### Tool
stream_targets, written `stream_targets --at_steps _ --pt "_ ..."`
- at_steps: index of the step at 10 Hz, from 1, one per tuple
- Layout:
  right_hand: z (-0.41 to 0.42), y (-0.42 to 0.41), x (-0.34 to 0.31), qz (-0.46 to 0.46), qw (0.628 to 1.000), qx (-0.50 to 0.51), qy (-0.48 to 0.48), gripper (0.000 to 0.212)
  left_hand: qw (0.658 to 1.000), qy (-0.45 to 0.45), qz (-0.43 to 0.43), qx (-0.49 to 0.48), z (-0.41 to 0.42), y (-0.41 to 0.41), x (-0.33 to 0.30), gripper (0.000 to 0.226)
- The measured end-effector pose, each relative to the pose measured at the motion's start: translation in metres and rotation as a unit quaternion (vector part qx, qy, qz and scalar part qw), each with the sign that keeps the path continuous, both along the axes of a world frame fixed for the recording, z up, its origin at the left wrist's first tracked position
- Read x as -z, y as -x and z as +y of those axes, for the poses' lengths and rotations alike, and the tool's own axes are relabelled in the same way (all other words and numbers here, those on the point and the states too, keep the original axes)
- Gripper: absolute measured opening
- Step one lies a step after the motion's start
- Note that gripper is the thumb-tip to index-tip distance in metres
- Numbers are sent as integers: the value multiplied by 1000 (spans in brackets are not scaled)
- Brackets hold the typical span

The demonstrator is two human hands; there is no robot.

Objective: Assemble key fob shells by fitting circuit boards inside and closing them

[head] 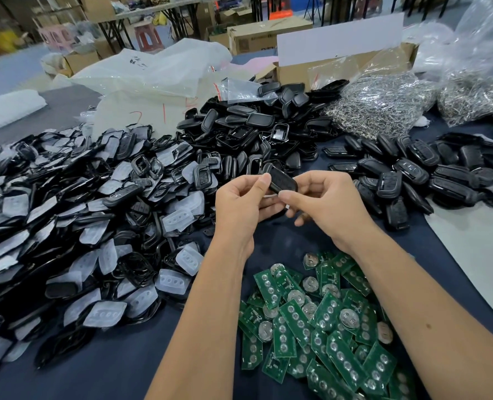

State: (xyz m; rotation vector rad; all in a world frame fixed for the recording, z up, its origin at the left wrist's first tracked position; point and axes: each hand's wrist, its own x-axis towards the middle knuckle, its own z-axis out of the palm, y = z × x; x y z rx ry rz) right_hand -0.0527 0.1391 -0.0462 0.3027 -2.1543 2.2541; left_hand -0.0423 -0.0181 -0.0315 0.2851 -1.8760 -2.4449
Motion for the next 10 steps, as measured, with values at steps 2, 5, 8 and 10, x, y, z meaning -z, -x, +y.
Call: stream_targets --at_steps 2,5,8,10 --pt "6 3 1 8 1000 14 -27 13 997 48 57 -31 2 3 -1 15" --pt "10 8 -3 45 992 116 -7 25 996 86 18 26 19 31 -34 19" --pt "30 18 -12 -14 916 371 149 14 991 -29 -92 94 94 55 -42 11" --pt "46 15 -23 1 863 463 202 36 989 49 -32 138 121 55 -28 10"
